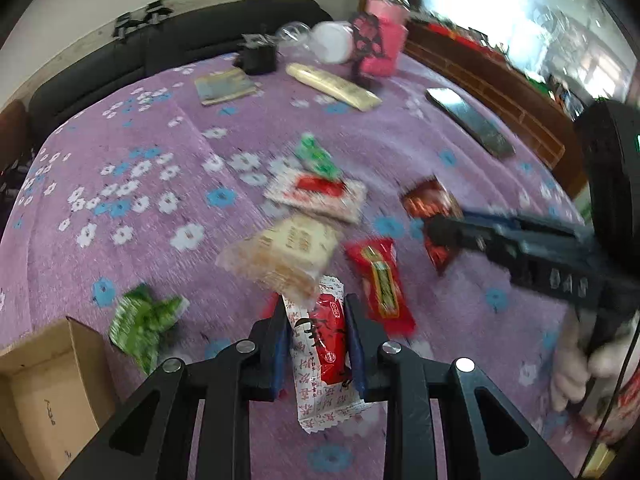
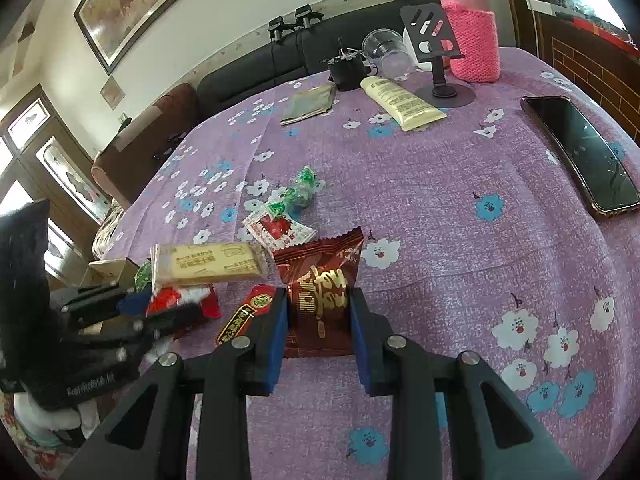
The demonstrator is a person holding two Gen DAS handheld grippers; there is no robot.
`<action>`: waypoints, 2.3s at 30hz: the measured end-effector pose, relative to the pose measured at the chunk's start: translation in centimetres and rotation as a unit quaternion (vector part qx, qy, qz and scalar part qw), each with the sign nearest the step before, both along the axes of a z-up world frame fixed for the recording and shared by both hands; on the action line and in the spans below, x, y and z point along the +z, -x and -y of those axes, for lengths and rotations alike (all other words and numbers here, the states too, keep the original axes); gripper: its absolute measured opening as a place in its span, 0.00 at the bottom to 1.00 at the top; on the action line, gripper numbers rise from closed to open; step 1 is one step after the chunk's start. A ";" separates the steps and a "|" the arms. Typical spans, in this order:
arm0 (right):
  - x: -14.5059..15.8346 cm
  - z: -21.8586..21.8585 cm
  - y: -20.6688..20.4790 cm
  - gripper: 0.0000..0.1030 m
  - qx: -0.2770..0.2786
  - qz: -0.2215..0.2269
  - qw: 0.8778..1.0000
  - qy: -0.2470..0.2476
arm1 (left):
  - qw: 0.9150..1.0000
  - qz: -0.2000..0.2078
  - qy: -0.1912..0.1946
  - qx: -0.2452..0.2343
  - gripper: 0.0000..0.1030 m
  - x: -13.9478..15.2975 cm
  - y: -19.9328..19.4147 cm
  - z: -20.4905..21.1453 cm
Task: Organize snacks
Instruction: 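Carry both snacks over the cardboard box and open both tools to drop them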
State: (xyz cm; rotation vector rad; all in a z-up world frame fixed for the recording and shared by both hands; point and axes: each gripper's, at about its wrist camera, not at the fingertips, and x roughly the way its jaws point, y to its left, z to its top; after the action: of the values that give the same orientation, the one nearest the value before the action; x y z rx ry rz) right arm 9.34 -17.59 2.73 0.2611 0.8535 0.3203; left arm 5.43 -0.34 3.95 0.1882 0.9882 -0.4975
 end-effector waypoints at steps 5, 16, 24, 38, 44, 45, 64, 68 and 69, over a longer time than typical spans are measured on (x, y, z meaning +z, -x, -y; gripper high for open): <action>0.4 0.1 0.1 0.27 0.002 0.005 1.000 -0.004 | 0.999 -0.016 -0.021 -0.043 0.26 0.0 1.9 1.1; 0.5 0.1 0.2 0.27 0.005 0.005 1.000 -0.006 | 0.998 0.002 -0.050 -0.040 0.35 -1.5 3.0 2.7; 1.0 -0.2 0.7 0.27 0.012 0.018 1.000 -0.007 | 0.999 0.030 0.011 0.023 0.12 0.9 5.7 -0.6; 1.5 -3.0 2.5 0.27 0.037 0.046 0.998 0.019 | 0.997 0.040 -0.033 0.062 0.65 -0.6 8.4 -2.5; 1.5 -2.8 2.4 0.27 0.043 0.043 0.998 0.008 | 0.997 0.020 -0.050 0.049 0.23 -1.7 7.2 -0.4; 1.5 -2.8 2.4 0.27 0.044 0.044 0.998 0.007 | 0.997 0.020 -0.045 0.053 0.22 -1.5 7.2 -0.4; 5.9 -25.3 8.9 0.28 0.305 0.048 0.951 -0.011 | 0.930 0.079 0.078 0.350 0.23 3.8 16.5 -24.1; 2.9 -30.5 10.9 0.28 0.336 0.045 0.940 0.030 | 0.910 0.046 0.092 0.401 0.23 1.9 16.5 -29.0; 1.9 -31.2 11.6 0.28 0.341 0.049 0.938 0.048 | 0.907 0.043 0.101 0.408 0.24 1.8 16.8 -29.5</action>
State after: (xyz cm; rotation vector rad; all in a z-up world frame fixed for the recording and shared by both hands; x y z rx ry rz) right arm -2.27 13.59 4.67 -0.1545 0.8385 0.9300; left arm -11.40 29.19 5.76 -0.3845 0.8326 0.1825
